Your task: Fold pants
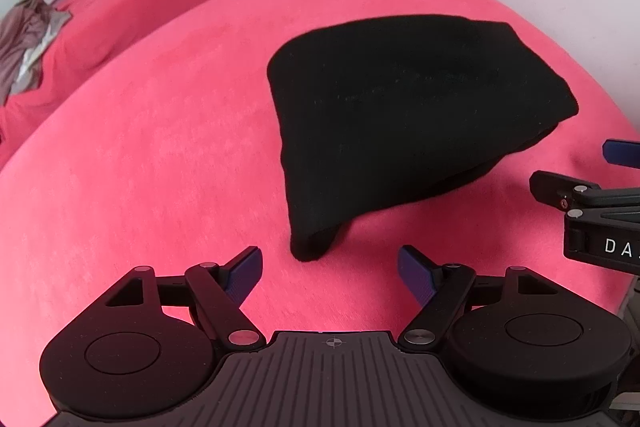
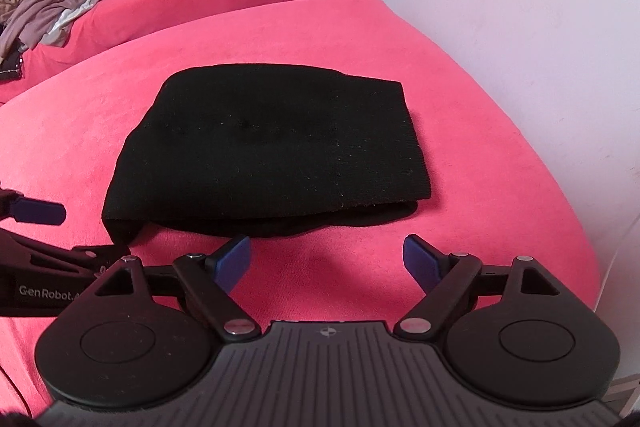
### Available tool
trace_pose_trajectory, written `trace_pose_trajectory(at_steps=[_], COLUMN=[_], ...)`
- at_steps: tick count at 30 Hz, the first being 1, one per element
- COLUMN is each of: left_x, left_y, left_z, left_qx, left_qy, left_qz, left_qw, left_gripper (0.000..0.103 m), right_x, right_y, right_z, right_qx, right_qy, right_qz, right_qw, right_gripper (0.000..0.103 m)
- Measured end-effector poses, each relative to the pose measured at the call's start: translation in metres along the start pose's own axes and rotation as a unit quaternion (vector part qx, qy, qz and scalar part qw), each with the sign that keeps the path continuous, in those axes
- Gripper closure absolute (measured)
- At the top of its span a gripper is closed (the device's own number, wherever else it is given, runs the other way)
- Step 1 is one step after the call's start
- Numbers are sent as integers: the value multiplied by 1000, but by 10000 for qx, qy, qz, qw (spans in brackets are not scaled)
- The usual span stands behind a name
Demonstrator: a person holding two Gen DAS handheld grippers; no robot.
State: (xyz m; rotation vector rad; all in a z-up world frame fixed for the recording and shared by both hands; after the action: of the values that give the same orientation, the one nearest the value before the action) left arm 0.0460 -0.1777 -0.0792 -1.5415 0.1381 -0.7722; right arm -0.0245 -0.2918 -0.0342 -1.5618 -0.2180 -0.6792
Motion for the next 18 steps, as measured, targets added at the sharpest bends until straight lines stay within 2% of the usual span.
trace_pose_trajectory(at_steps=[18], left_x=[-11], left_y=[4], left_z=[-10], left_qx=[-83], left_qy=[-99], left_qz=[250], left_qw=[9996], left_gripper=[0], right_x=[-2], right_y=[3], right_z=[-9], right_qx=[33], right_qy=[19], right_qz=[43], right_qw=[10000], right_gripper=[17])
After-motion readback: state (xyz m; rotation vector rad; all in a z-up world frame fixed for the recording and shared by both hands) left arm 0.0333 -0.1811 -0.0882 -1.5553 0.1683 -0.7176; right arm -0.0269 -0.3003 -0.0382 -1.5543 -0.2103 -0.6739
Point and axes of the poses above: each gripper's, at about its wrist camera, not at the fingertips, and y roughly the way its jaws point, z to its left, x to its top, the point moved 3 cm from there along y, roughly the way its jaws point, and after that the axes turned 1 degree about -x, right-handed, at the moved point
